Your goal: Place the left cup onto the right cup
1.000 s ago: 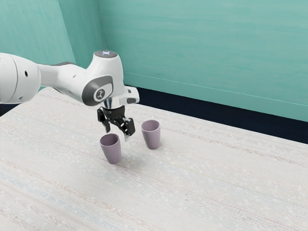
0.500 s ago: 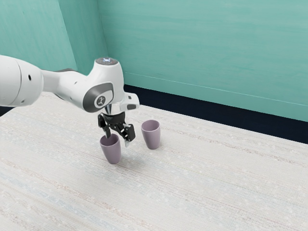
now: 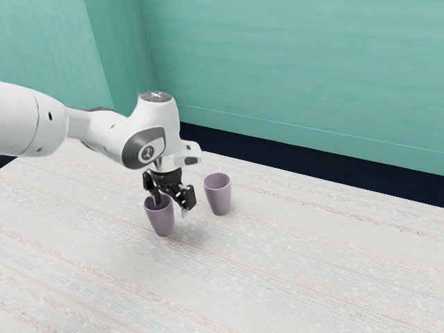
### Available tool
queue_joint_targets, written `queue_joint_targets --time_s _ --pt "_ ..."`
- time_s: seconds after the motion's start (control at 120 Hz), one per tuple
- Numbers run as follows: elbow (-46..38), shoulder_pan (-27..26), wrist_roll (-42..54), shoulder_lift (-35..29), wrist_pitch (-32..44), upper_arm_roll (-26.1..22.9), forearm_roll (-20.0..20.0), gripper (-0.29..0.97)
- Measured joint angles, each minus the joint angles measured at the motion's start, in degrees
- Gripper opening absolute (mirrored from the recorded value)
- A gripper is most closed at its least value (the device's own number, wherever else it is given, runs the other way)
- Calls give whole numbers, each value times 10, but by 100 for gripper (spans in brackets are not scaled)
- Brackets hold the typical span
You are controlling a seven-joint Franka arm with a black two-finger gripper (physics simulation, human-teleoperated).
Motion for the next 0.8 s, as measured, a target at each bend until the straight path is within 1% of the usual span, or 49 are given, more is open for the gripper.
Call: queue_joint_targets --time_s 0.65,0.8 --pt "0 8 -1 28 21 4 1 64" --pt "0 9 -1 33 26 5 1 60"
